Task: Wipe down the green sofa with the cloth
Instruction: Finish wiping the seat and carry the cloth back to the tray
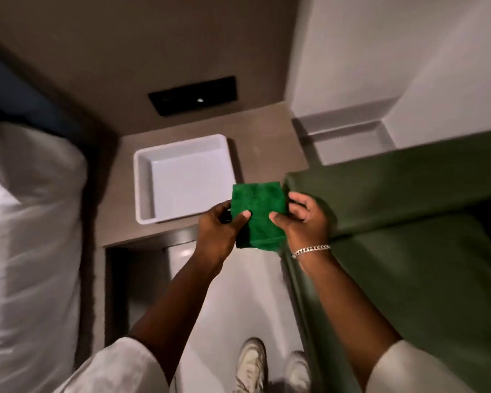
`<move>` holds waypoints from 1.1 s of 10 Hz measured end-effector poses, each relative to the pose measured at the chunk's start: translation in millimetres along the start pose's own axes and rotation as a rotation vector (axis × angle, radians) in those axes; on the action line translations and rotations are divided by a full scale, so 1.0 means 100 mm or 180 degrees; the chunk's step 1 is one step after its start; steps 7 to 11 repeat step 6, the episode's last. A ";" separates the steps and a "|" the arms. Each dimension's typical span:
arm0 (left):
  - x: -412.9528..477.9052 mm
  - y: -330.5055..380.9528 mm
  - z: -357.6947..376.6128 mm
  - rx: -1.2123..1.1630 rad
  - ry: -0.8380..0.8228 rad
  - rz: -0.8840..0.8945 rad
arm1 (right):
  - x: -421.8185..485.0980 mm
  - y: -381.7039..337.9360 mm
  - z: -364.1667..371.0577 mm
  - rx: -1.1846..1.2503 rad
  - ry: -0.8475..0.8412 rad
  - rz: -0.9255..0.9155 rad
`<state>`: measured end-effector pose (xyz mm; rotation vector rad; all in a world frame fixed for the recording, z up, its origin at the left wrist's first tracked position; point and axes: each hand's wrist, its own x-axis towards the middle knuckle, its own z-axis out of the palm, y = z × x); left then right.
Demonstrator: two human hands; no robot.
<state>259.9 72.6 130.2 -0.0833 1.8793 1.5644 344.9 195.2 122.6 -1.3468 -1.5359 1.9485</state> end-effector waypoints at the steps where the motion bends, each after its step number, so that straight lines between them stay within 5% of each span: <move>1: 0.65 0.02 -0.42 0.0070 0.0529 0.0008 | 0.51 0.06 0.76 -0.0523 -0.0284 -0.0225; 4: 2.18 -0.34 -0.84 0.1343 0.1650 -0.0444 | 1.85 0.73 2.13 -0.1521 -0.0643 -0.0480; 6: 2.37 -0.37 -1.02 0.1294 0.1066 -0.0600 | 1.88 0.70 2.15 -0.1753 -0.1342 0.0133; 11: 2.37 -0.37 -1.02 0.1294 0.1066 -0.0600 | 1.88 0.70 2.15 -0.1753 -0.1342 0.0133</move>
